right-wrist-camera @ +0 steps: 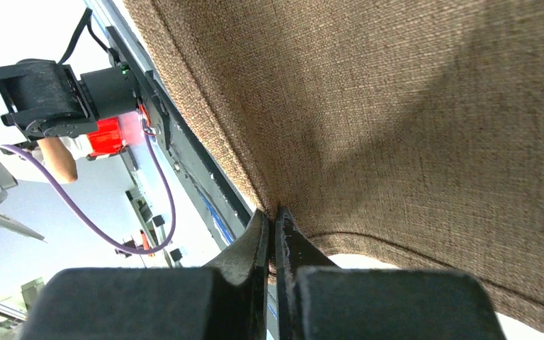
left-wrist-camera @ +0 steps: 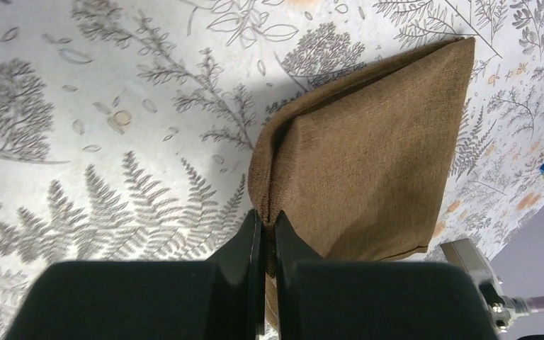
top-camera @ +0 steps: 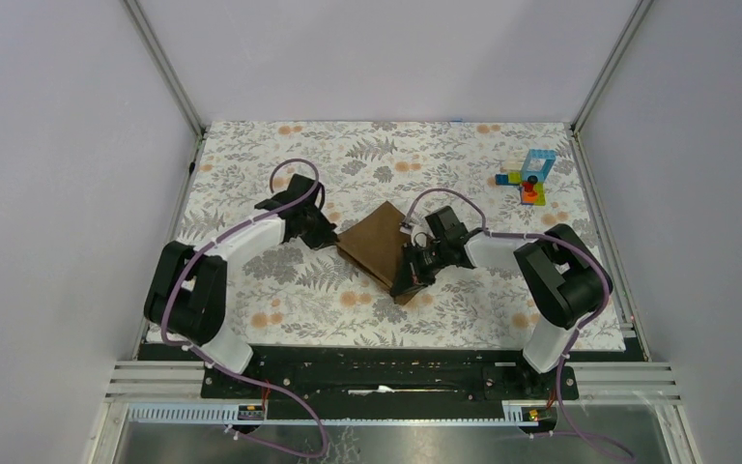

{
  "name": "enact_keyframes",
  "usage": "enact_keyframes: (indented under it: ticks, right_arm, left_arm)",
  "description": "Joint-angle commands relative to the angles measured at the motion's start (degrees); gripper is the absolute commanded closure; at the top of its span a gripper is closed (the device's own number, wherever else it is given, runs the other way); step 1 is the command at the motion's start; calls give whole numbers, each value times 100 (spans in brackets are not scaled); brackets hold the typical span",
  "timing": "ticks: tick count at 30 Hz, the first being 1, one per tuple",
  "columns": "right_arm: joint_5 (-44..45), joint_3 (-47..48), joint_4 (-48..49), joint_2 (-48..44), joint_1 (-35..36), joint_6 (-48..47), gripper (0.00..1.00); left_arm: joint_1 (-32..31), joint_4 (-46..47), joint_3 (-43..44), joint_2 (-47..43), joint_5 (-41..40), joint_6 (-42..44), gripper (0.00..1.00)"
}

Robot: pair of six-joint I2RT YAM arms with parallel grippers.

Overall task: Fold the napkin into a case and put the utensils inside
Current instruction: Fold the lower triangle-folded napkin at the center of the board.

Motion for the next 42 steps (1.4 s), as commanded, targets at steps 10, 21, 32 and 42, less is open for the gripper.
enact_keyframes:
  ticks: [10, 21, 32, 42]
  right_arm:
    - [-622, -206, 491, -261, 921, 716, 100]
    - [-1008, -545, 1135, -25, 616, 1033, 100]
    - [-859, -462, 540, 263, 62, 544, 100]
    - [-42, 86, -677, 329, 12, -257, 77]
  left_arm:
    - [489, -531, -399, -1534, -1152, -68, 100]
    - [-136, -652, 973, 156, -1417, -196, 100]
    - [-448, -656, 1689, 1158, -1605, -416, 100]
    - [-452, -514, 1943, 1658, -1478, -277, 100]
